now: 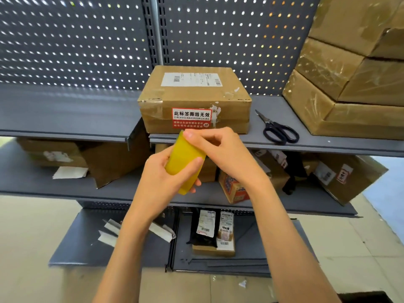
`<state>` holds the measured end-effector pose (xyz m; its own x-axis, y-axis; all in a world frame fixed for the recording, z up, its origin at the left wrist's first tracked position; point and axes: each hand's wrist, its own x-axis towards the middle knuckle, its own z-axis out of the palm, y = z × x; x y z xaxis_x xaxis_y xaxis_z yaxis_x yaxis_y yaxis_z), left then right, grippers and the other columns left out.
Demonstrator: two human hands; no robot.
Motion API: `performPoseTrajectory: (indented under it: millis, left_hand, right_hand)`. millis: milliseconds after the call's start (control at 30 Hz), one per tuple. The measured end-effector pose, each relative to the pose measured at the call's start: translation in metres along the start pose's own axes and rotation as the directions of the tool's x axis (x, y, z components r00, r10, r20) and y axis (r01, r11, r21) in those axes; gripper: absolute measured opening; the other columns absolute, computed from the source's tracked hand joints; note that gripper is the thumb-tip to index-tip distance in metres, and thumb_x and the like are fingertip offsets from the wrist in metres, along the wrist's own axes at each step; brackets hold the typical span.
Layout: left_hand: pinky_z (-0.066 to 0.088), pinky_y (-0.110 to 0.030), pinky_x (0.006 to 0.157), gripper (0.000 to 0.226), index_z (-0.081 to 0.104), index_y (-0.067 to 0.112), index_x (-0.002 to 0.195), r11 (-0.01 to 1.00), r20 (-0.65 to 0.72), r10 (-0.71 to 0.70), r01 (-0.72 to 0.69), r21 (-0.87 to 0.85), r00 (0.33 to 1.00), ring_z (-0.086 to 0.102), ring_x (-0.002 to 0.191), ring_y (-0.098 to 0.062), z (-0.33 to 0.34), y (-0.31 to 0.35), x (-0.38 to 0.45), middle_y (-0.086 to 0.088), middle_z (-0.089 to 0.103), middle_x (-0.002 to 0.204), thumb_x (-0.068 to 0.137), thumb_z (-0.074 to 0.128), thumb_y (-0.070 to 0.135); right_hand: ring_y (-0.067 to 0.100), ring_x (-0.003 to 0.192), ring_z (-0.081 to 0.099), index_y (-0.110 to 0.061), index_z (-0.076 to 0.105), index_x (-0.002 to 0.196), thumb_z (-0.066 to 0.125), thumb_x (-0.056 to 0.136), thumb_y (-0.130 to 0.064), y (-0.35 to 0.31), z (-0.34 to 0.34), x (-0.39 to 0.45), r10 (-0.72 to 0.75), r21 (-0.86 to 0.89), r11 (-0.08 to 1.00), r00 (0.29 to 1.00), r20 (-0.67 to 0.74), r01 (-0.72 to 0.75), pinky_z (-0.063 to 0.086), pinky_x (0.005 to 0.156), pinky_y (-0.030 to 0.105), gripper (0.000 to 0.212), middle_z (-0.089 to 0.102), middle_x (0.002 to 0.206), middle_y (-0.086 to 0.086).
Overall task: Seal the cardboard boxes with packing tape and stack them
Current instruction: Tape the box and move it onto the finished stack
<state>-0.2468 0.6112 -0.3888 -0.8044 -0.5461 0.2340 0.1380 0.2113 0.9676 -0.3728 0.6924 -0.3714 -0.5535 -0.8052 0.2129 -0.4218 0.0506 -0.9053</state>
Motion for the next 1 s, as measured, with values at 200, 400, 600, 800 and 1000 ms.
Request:
performPoseTrajectory:
  millis: [200, 400, 600, 800, 1000]
  left_hand:
    - [0.054, -0.024, 0.05, 0.009, 0.061, 0.022, 0.089, 0.996, -0.054, -0.018, 0.022, 0.083, 0.998, 0.068, 0.056, -0.016, -0.029, -0.004, -0.017, 0.0, 0.069, 0.067, 0.082, 0.067, 0.021]
    - [0.056, -0.028, 0.054, 0.029, 0.062, 0.019, 0.098, 0.995, -0.062, -0.02, 0.026, 0.099, 0.998, 0.07, 0.061, -0.017, -0.048, -0.002, -0.028, -0.003, 0.068, 0.076, 0.073, 0.068, 0.032]
    - [0.055, -0.028, 0.054, 0.03, 0.064, 0.018, 0.095, 0.983, -0.035, 0.005, 0.001, 0.185, 0.999, 0.07, 0.062, -0.018, -0.06, -0.005, -0.032, -0.003, 0.069, 0.074, 0.075, 0.073, 0.038]
    - [0.058, -0.037, 0.058, 0.032, 0.064, 0.024, 0.094, 0.97, -0.039, 0.026, -0.016, 0.241, 0.999, 0.07, 0.064, -0.016, -0.066, -0.006, -0.029, 0.0, 0.071, 0.076, 0.075, 0.072, 0.049]
    - [0.058, -0.032, 0.054, 0.024, 0.064, 0.012, 0.091, 0.998, -0.082, -0.028, 0.033, 0.058, 0.996, 0.068, 0.055, -0.018, -0.064, 0.007, -0.02, -0.005, 0.069, 0.069, 0.077, 0.069, 0.031]
  right_hand:
    - [-0.001, 0.1, 0.064, -0.019, 0.074, 0.105, 0.066, 0.089, -0.028, -0.005, 0.039, -0.001, -0.108, 0.053, 0.992, 0.992, -0.064, 0.112, 0.052, 0.091, 0.028, 0.02, 0.073, 0.103, -0.009]
    - [0.005, 0.097, 0.064, -0.02, 0.074, 0.092, 0.067, 0.087, -0.018, -0.01, 0.055, 0.007, -0.028, 0.298, 0.954, 0.999, -0.034, 0.037, 0.05, 0.081, 0.02, 0.009, 0.073, 0.096, -0.008]
    - [0.0, 0.084, 0.06, -0.025, 0.072, 0.078, 0.069, 0.085, -0.017, -0.016, 0.06, 0.017, 0.014, 0.267, 0.963, 1.0, 0.026, -0.021, 0.046, 0.071, 0.013, 0.011, 0.07, 0.084, -0.012]
    - [0.001, 0.087, 0.059, -0.026, 0.067, 0.082, 0.063, 0.091, -0.016, -0.02, 0.067, 0.019, -0.072, 0.186, 0.98, 0.997, -0.004, 0.071, 0.046, 0.079, 0.02, 0.015, 0.067, 0.086, -0.012]
    - [-0.002, 0.082, 0.055, -0.022, 0.06, 0.087, 0.053, 0.097, -0.014, -0.028, 0.082, 0.017, -0.106, 0.23, 0.963, 0.98, -0.168, 0.143, 0.045, 0.077, 0.019, 0.014, 0.061, 0.086, -0.01]
